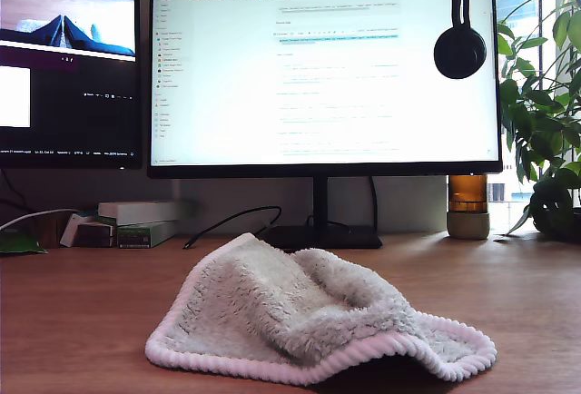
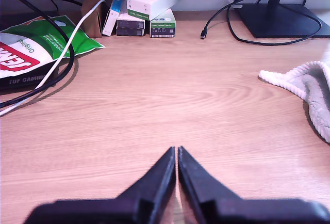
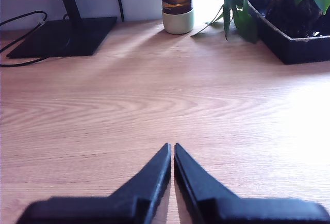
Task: Fold the tea towel to a neat square and place it to the right
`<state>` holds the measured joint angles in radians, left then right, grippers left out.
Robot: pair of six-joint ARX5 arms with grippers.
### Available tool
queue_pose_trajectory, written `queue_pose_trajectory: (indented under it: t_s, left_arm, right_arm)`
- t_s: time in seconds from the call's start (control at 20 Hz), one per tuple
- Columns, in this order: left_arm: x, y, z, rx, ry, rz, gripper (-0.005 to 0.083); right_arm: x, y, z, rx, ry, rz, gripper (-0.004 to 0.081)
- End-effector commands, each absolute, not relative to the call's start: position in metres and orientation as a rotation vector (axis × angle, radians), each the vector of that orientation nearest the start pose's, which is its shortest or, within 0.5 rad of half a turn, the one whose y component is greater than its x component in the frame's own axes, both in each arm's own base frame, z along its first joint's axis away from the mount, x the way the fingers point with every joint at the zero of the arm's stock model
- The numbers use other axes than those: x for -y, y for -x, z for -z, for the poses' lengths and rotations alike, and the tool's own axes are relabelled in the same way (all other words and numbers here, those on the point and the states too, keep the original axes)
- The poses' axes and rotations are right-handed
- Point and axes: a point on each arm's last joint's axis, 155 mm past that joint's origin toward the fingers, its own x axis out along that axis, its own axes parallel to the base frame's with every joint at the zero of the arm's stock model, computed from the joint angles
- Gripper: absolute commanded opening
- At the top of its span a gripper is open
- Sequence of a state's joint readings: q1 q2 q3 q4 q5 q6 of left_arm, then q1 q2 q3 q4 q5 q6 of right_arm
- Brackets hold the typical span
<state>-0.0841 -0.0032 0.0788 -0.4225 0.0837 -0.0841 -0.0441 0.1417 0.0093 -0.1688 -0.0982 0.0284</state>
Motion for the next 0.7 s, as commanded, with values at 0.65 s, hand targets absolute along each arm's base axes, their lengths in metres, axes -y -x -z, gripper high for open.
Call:
queue_pose_trajectory:
  t_s: [0.65]
  left_arm:
    - [0.082, -0.226, -0.133, -0.249, 0.261, 0.400, -0.0021]
  right_arm:
    - [-0.055, -0.243, -0.105, -0.314, -0.379, -0.272, -0.0013]
